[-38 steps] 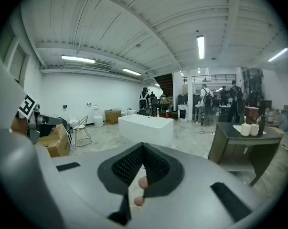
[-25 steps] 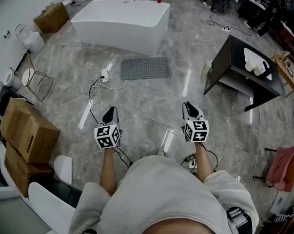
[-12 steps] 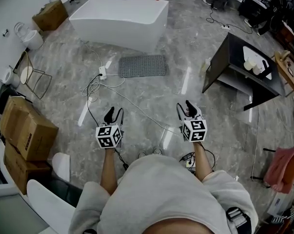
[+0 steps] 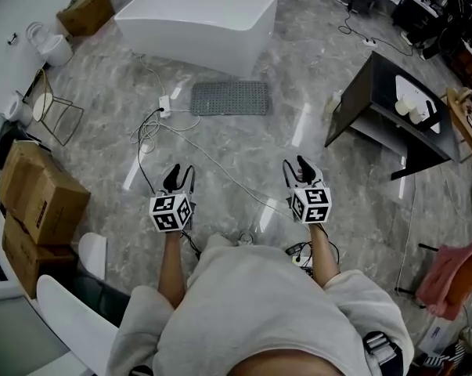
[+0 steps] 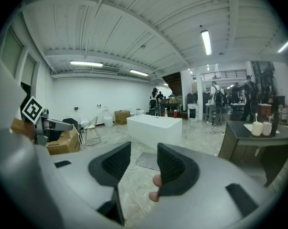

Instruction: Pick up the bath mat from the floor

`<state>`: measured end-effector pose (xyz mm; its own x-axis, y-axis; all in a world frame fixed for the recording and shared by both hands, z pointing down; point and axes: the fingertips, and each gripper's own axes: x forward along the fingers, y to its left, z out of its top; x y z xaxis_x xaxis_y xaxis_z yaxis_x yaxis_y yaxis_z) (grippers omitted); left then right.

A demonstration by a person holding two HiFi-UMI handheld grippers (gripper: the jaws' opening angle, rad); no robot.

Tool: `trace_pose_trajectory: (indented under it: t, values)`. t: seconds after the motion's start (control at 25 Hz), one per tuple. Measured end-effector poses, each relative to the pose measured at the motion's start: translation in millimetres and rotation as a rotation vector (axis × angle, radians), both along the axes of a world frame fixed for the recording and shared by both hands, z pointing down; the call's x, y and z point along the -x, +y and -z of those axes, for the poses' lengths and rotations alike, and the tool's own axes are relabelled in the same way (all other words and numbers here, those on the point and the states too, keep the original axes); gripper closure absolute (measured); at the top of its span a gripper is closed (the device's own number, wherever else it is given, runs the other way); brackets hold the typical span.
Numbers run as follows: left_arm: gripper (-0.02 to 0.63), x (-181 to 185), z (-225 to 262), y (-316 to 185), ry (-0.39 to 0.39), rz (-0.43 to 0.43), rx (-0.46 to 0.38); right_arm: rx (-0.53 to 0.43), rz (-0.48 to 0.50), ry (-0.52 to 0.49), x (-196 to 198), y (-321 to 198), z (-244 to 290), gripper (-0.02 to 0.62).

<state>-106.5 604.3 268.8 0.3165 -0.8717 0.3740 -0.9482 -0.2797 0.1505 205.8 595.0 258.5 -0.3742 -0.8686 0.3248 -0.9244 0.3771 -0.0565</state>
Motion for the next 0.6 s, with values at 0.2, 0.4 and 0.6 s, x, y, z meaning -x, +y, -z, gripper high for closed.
trace_pose_trajectory:
  t: [0.2, 0.4, 0.6]
  values:
    - [0.44, -0.1, -3.6, -13.3, 0.002, 0.014, 0.007, 0.007, 0.003, 0.004, -3.3, -15.1, -4.3, 0.436]
    - [0.442, 0.0, -7.2, -36.5, 0.004, 0.007, 0.012, 0.003, -0.009, 0.004, -3.5, -41.9, -5.5, 0.436]
    - [0.445, 2.1, -13.2, -70.6, 0.013, 0.0, 0.015, 0.016, -0.01, 0.016, 1.6, -69.7, -13.7, 0.436]
